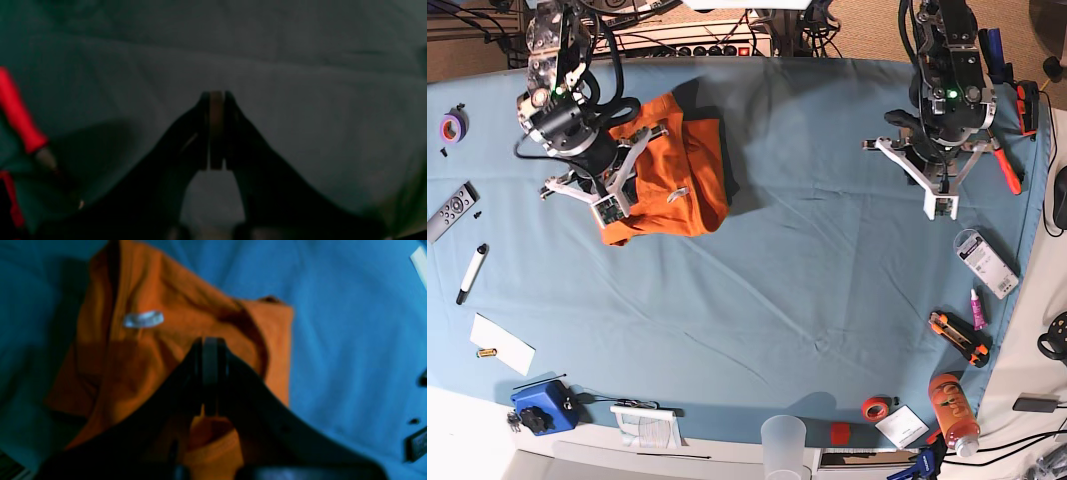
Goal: Layout the t-shirt on the table in an organized manner, then fold the t-shirt properly
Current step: 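Press and tuck the folded bundle edges with the right gripper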
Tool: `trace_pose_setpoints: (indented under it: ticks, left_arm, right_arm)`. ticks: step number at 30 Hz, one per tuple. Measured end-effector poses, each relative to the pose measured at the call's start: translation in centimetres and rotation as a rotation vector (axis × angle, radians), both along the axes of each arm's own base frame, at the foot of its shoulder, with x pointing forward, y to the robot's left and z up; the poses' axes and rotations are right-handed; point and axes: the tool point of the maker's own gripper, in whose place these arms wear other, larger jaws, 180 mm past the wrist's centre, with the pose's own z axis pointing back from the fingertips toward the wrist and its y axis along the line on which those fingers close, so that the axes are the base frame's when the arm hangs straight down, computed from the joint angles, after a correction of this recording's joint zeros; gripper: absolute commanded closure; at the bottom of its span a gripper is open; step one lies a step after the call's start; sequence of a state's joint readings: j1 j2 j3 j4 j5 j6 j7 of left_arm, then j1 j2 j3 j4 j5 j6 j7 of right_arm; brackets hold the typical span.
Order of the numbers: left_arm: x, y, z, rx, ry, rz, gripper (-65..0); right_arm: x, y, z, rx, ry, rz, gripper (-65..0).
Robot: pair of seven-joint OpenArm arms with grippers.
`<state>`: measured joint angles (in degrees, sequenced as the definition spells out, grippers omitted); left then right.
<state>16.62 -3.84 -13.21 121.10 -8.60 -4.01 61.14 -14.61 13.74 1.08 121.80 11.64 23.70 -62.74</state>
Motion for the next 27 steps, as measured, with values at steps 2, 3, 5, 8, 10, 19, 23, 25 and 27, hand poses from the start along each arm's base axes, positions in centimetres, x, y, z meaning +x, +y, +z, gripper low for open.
trace_pose_setpoints:
  ticks: [2, 3, 5, 8, 10, 19, 23, 25, 27]
  left_arm:
    - [0.4, -0.8, 0.4, -0.010, -0.030, -0.054, 0.0]
    - [0.4, -1.1, 0.5, -0.020, -0.038, -0.068, 0.0]
    - [0.5, -1.3, 0.6, -0.031, -0.043, -0.069, 0.0]
    - [0.7, -1.2, 0.8, -0.028, -0.057, -0.067, 0.0]
    - [0.7, -1.2, 0.8, -0.029, -0.057, -0.067, 0.0]
    - [0.7, -1.2, 0.8, -0.029, -0.057, -0.067, 0.0]
    - [0.7, -1.2, 0.8, -0.028, -0.057, -0.067, 0.0]
    - [0.7, -1.2, 0.8, -0.028, -0.057, -0.067, 0.0]
    - [0.7, -1.2, 0.8, -0.029, -0.057, -0.067, 0.0]
  right_arm:
    - [0.2, -0.4, -1.4, 0.003, 0.010, -0.008, 0.0]
    - [0.3, -0.8, -2.1, 0.000, 0.014, -0.018, 0.0]
    - [0.4, -1.4, -3.5, -0.007, 0.035, -0.032, 0.0]
    - [0.3, -1.5, -5.4, 0.031, 0.062, -0.040, 0.0]
    - [0.6, -1.3, -6.8, 0.090, 0.089, -0.051, 0.0]
    - [1.2, -0.3, -6.6, 0.131, 0.188, 0.005, 0.0]
    - [1.4, 1.0, -3.2, 0.109, 0.106, 0.060, 0.0]
    - [2.1, 1.5, -1.0, 0.103, 0.040, 0.077, 0.0]
    - [2.3, 1.0, 0.7, 0.088, -0.002, 0.068, 0.0]
